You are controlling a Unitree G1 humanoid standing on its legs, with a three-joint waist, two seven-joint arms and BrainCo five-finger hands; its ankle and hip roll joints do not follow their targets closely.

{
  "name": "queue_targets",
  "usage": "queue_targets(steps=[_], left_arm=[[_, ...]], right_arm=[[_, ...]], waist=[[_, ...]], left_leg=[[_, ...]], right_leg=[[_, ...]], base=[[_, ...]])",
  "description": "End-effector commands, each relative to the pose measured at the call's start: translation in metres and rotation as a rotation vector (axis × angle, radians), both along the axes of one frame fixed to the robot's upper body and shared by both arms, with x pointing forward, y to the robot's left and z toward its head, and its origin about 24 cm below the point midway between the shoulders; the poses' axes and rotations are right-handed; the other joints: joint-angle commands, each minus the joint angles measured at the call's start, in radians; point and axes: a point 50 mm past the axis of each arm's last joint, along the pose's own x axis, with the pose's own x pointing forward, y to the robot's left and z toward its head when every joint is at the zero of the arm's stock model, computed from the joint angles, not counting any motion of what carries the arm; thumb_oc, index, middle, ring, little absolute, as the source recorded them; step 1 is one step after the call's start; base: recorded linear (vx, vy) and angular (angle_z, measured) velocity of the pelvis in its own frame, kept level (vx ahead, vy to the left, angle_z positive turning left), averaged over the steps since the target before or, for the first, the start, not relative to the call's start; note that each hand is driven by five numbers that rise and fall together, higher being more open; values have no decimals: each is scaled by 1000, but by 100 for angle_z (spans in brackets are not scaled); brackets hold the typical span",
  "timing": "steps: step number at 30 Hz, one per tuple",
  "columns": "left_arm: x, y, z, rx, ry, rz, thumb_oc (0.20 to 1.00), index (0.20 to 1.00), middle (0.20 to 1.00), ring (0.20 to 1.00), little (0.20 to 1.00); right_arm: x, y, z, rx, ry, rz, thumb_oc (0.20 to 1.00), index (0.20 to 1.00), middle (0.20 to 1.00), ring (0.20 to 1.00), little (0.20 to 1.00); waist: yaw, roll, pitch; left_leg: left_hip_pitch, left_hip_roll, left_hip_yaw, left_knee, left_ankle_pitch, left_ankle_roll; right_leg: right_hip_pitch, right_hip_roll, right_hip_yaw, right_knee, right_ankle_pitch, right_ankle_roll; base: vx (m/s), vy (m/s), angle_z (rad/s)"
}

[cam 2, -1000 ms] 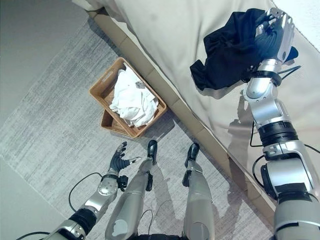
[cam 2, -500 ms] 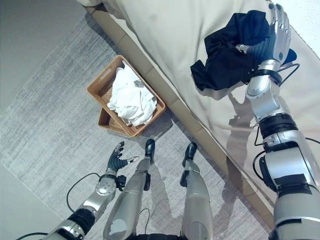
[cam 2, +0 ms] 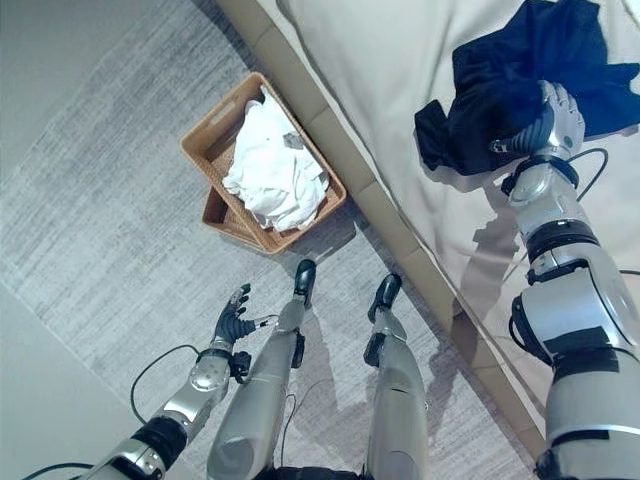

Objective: Pick up clothes into the bucket

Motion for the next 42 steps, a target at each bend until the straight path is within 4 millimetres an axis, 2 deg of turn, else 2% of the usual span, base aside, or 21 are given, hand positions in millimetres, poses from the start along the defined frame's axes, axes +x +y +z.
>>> queue_targets(steps=[1, 6, 9, 10, 11, 12, 18, 20, 21, 23, 24, 25, 27, 29, 30, 31, 32, 37, 39, 40, 42], left_arm=[[-4, -9, 3, -43, -20, -39, 1000, 1000, 1000, 1000, 1000], [0, -16, 8, -63, -36, -53, 1000, 1000, 1000, 1000, 1000], [3, -22, 14, -86, -62, -59, 1000, 1000, 1000, 1000, 1000], [3, -22, 14, -86, -62, -59, 1000, 1000, 1000, 1000, 1000], [4, -24, 15, -87, -65, -61, 1000, 1000, 1000, 1000, 1000], [4, -26, 15, -89, -69, -65, 1000, 1000, 1000, 1000, 1000], [7, -32, 19, -90, -94, -69, 1000, 1000, 1000, 1000, 1000], [8, -32, 21, -85, -105, -69, 1000, 1000, 1000, 1000, 1000], [8, -32, 21, -85, -105, -69, 1000, 1000, 1000, 1000, 1000], [8, -29, 20, -78, -109, -55, 1000, 1000, 1000, 1000, 1000], [8, -29, 20, -78, -108, -55, 1000, 1000, 1000, 1000, 1000], [12, -25, 24, -67, -125, -45, 1000, 1000, 1000, 1000, 1000], [12, -23, 23, -60, -124, -39, 1000, 1000, 1000, 1000, 1000], [13, -14, 24, -42, -128, -21, 1000, 1000, 1000, 1000, 1000], [13, -14, 24, -41, -127, -21, 1000, 1000, 1000, 1000, 1000], [12, -7, 25, -39, -134, -4, 1000, 1000, 1000, 1000, 1000], [12, -7, 24, -38, -133, -4, 1000, 1000, 1000, 1000, 1000], [13, 7, 38, -21, -188, -13, 1000, 1000, 1000, 1000, 1000], [12, 13, 49, 10, -234, -48, 1000, 1000, 1000, 1000, 1000], [12, 14, 49, 11, -234, -48, 1000, 1000, 1000, 1000, 1000], [9, 18, 56, 4, -257, -65, 1000, 1000, 1000, 1000, 1000]], right_arm=[[-12, -23, 25, -46, 1, -90, 1000, 1000, 1000, 1000, 1000], [-14, -27, 21, -52, 12, -111, 1000, 1000, 1000, 1000, 1000], [-14, -26, 27, -67, -21, -123, 1000, 1000, 1000, 1000, 1000], [-14, -26, 27, -67, -22, -123, 784, 784, 784, 784, 784], [-14, -25, 29, -72, -41, -119, 263, 263, 263, 263, 263], [-14, -23, 32, -86, -61, -119, 200, 200, 200, 200, 200], [-9, -7, 41, -113, -167, -58, 200, 200, 200, 200, 200], [-4, 11, 47, -134, -227, 16, 200, 200, 200, 200, 200], [-4, 11, 47, -133, -226, 16, 200, 200, 200, 200, 200], [-4, 29, 62, -98, -340, 114, 200, 200, 200, 200, 200], [-4, 29, 62, -97, -340, 113, 200, 200, 200, 200, 200], [-7, 39, 76, -85, -431, 163, 200, 200, 200, 200, 200], [-9, 42, 79, -86, -456, 181, 200, 200, 200, 200, 200], [-20, 52, 97, -76, -589, 244, 200, 200, 200, 200, 200], [-20, 52, 96, -75, -588, 244, 200, 200, 200, 200, 200], [-27, 58, 104, -70, -652, 290, 200, 200, 200, 200, 200], [-27, 58, 103, -69, -650, 289, 200, 200, 200, 200, 200], [-42, 65, 109, -44, -748, 372, 200, 200, 200, 200, 200], [-48, 65, 104, -50, -749, 407, 200, 200, 200, 200, 200], [-49, 64, 103, -49, -749, 406, 200, 200, 200, 200, 200], [-51, 67, 86, -31, -709, 456, 200, 200, 200, 200, 200]], waist=[[-1, 35, -5], [2, 53, -5], [2, 73, -5], [1, 73, -5], [0, 76, -5], [0, 78, -5], [-10, 86, -5], [-21, 79, -5], [-20, 79, -5], [-34, 68, -5], [-33, 67, -5], [-41, 57, -5], [-44, 50, -5], [-64, 25, -5], [-63, 24, -5], [-73, 6, -5], [-72, 5, -5], [-88, -40, -5], [-92, -54, -22], [-91, -55, -21], [-100, -63, -76]], left_leg=[[30, -22, -75, 4, -55, -15], [-10, -28, -80, -8, -40, -16], [-30, -32, -86, -31, -25, -18], [-30, -32, -86, -31, -25, -18], [-33, -32, -86, -37, -22, -18], [-36, -34, -87, -41, -19, -18], [-27, -38, -84, -55, -13, -17], [-16, -38, -77, -50, -17, -19], [-15, -38, -77, -50, -17, -19], [3, -33, -65, -44, -23, -23], [4, -33, -64, -44, -23, -23], [-8, -29, -56, -38, 1, -25], [2, -25, -50, -37, -1, -26], [53, -16, -27, -31, -12, -33], [55, -15, -27, -32, -12, -33], [93, -7, -12, -32, -21, -34], [96, -6, -12, -33, -21, -34], [238, 16, 32, -22, -50, -30], [324, 24, 50, -10, -82, -26], [323, 23, 50, -11, -77, -25], [388, 29, 64, -6, -102, -24]], right_leg=[[44, -47, 46, 90, -69, 79], [-5, -55, 46, 109, -76, 77], [-45, -64, 45, 125, -80, 79], [-46, -64, 45, 126, -80, 79], [-52, -67, 46, 129, -81, 80], [-58, -69, 47, 134, -83, 79], [-65, -81, 57, 139, -81, 85], [-51, -79, 64, 125, -72, 87], [-50, -79, 64, 124, -72, 87], [-28, -74, 74, 104, -61, 89], [-27, -74, 74, 103, -61, 89], [-26, -66, 68, 71, -15, 82], [-12, -60, 72, 55, -8, 82], [49, -43, 84, 19, 9, 83], [51, -43, 84, 17, 9, 83], [94, -29, 91, -10, 19, 84], [97, -28, 92, -12, 19, 84], [251, 11, 112, -79, 37, 82], [341, 24, 119, -94, 23, 81], [341, 23, 119, -98, 29, 81], [407, 34, 121, -100, 10, 78]], base=[[88, -46, 12], [24, -14, 9], [16, 14, 4], [8, 21, 4], [5, 11, 5], [11, 28, 8], [5, 9, 3], [0, 0, 0], [0, 0, 0], [-21, -12, -6], [-103, 22, -6], [-94, 29, -4], [-52, 14, -1], [-52, -4, -3], [-61, -3, -11], [-29, -2, -17], [-42, 11, -25], [-16, 1, -33], [39, -4, -40], [74, -12, -17], [78, -16, -13]])
